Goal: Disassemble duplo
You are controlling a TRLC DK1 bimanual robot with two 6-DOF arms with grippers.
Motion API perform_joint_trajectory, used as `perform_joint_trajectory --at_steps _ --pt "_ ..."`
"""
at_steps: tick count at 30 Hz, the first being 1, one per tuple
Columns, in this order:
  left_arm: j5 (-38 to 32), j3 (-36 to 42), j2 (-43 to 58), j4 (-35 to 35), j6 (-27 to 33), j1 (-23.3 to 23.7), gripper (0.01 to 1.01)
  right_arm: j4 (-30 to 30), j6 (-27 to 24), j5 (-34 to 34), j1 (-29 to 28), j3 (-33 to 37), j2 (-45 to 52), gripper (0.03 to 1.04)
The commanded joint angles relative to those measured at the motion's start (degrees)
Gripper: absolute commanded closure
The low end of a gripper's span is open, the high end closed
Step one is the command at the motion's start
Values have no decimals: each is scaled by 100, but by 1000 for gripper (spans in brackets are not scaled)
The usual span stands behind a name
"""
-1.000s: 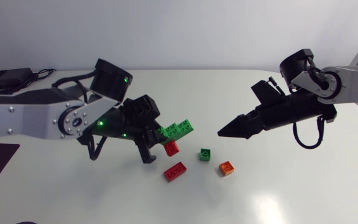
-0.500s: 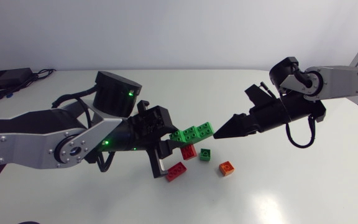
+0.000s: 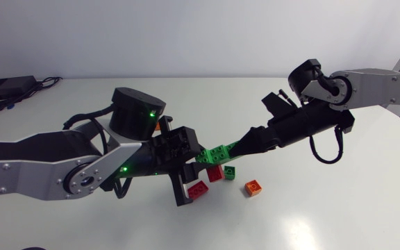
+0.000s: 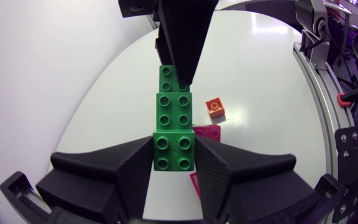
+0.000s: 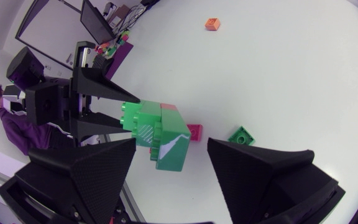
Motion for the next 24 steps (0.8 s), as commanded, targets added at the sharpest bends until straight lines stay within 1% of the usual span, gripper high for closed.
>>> perform_joint_trajectory --at_steps 1,3,4,10,18,21,22,23,24 --pt "-27 -98 -26 97 71 -48 956 31 119 21 69 21 -82 549" --pt "-35 -98 -52 97 71 -57 956 110 136 30 69 -58 -126 684" --pt "-53 -98 -61 97 71 -66 956 136 127 48 69 -102 -153 710" --pt "-62 -54 -245 89 71 -48 956 462 110 320 148 -409 -408 739" --pt "-27 139 -491 -263 88 -22 954 787 -66 812 263 -691 -487 751" --pt "9 201 -527 -386 115 22 954 1094 -92 1234 192 -743 -513 749" --pt "9 210 -527 -386 106 57 954 1226 -110 1436 157 -752 -522 749" --pt "9 218 -527 -386 106 92 954 1420 -128 1788 122 -770 -513 748" --pt "9 218 -527 -377 97 136 954 1587 -145 1955 60 -770 -460 748"
